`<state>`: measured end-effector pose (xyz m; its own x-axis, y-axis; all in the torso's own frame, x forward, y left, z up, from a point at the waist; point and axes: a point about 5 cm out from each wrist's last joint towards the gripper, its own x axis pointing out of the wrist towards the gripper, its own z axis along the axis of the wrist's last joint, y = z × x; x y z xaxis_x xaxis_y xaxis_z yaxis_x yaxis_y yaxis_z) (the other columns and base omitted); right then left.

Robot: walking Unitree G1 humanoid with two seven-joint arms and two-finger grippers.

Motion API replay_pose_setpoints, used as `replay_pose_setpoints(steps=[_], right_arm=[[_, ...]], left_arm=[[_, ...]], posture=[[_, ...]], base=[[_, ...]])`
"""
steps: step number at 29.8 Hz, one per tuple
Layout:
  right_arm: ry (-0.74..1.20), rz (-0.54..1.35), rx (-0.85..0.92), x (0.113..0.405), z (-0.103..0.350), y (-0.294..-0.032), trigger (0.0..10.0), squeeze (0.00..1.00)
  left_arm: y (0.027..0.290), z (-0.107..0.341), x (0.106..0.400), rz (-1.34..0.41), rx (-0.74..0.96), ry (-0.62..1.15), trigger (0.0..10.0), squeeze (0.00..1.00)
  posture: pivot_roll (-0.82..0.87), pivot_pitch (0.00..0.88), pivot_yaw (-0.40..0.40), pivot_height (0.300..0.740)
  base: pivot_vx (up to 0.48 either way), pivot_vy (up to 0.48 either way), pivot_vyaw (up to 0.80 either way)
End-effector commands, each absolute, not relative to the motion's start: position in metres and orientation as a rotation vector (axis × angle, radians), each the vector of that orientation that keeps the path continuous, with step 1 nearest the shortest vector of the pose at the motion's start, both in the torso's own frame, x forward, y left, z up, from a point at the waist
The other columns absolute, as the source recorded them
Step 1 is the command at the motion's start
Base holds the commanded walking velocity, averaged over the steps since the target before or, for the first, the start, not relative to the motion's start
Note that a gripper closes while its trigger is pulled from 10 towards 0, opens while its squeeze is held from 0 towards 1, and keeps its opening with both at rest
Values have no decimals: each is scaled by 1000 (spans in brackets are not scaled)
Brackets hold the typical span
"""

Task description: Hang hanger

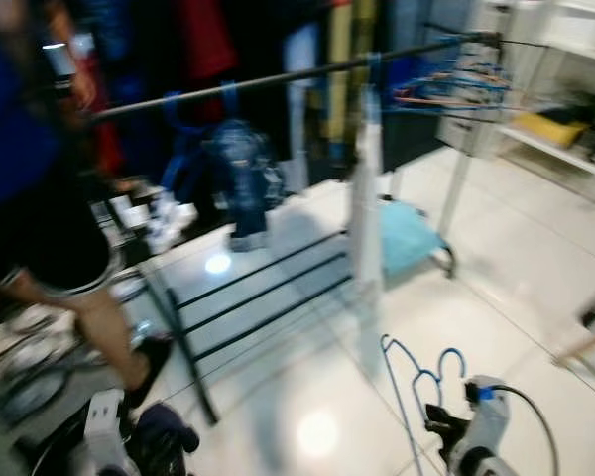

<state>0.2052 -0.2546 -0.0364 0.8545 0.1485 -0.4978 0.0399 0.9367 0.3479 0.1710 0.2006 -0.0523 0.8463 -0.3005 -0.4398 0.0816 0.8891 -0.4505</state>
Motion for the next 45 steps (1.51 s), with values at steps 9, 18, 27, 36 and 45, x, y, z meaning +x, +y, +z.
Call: replay_pose_setpoints(steps=[9, 18, 27, 36, 45], right_arm=[[551, 67, 344, 214, -39, -242, 10000, 0], [507, 66, 336, 215, -34, -246, 10000, 0], [481, 90, 337, 216, -31, -243, 10000, 0], [462, 106, 336, 217, -26, -240, 10000, 0], [457, 113, 338, 215, -23, -240, 10000, 0]], left_arm=[[216, -39, 181, -214, -394, 468, 10000, 0], [238, -29, 207, -178, -385, 468, 10000, 0], [241, -33, 200, -157, -400, 473, 10000, 0], [237, -36, 198, -167, -401, 470, 10000, 0], [222, -35, 199, -182, -395, 448, 10000, 0]], posture=[[-89, 70, 14, 740], [-87, 72, 25, 740], [-85, 82, 17, 740], [-82, 92, 1, 740], [-86, 102, 0, 740]], base=[[0, 0, -800], [0, 0, -800], [0, 0, -800], [0, 0, -800], [0, 0, -800]])
